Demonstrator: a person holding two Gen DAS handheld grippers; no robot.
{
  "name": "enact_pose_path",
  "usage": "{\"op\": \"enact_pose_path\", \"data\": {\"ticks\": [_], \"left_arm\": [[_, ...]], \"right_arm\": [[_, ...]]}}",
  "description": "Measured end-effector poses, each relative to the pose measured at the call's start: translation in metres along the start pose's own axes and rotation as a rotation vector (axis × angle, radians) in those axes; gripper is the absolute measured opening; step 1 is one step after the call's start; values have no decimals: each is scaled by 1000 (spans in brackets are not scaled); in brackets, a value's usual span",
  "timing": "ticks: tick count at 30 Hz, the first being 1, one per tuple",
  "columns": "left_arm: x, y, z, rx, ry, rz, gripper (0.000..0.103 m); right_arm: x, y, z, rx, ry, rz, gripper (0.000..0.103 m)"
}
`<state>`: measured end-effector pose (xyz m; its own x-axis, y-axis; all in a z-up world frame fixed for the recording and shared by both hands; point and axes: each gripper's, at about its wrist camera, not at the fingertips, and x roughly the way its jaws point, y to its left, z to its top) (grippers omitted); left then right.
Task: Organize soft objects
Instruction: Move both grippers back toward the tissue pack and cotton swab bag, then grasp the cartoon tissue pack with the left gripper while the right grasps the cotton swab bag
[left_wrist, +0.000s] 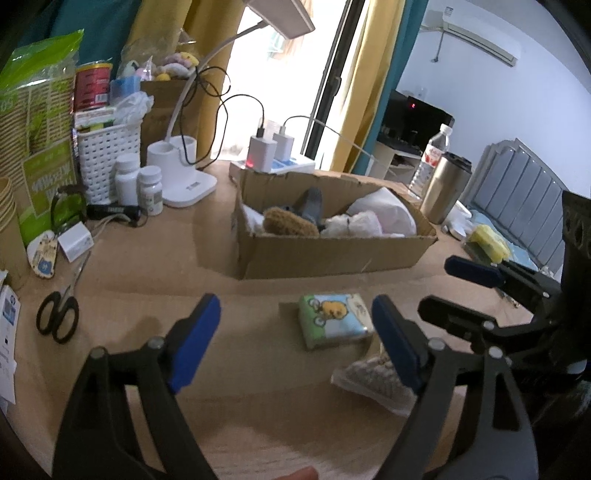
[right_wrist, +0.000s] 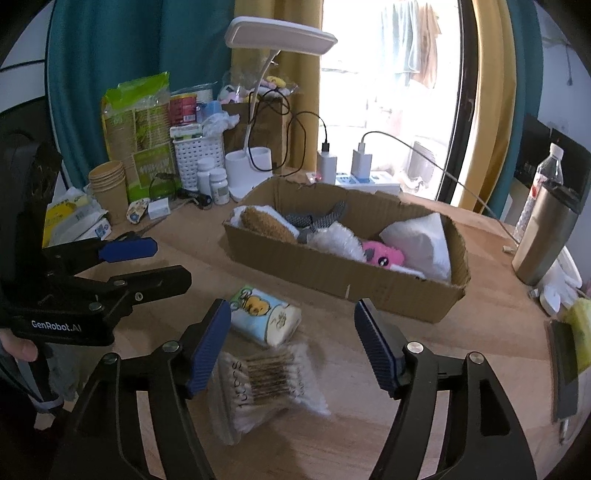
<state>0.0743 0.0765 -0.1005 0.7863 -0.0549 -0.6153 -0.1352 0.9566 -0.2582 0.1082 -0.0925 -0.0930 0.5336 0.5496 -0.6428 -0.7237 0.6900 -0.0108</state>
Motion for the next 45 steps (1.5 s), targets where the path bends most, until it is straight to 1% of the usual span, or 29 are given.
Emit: {"op": "enact_pose_path", "data": {"ticks": [8,10,13,14,24,28,31,34,38,45], "left_arm": [[-1,1,-15,-10,12,4,85],[0,1,-19,-16,14,5,85],[1,1,-23,-23,12,2,85],[2,1,-25,-23,14,1,85],[7,2,-33,-39,27,2,85],[9,2,-35,-41,35,3,86],[10,2,-34,-41,39,5,86],[12,1,-34,-38,43,6,86],[14,-6,-33,-24,48,5,86],[17,-19,-29,3,55,6,86]], "right_arm": [[6,8,-13,-9,33,20,73],[10,9,-17,-11,52,29,73],[17,12,-24,-24,90,24,87],[18,13,-27,-26,99,27,88],[39,10,-42,-20,175,42,88],[49,13,-43,-29,199,46,88],[54,8,-44,-5,218,57,88],[54,8,-44,-7,223,64,88],[51,6,-45,-9,217,57,79],[43,-11,-50,33,205,42,77]]}}
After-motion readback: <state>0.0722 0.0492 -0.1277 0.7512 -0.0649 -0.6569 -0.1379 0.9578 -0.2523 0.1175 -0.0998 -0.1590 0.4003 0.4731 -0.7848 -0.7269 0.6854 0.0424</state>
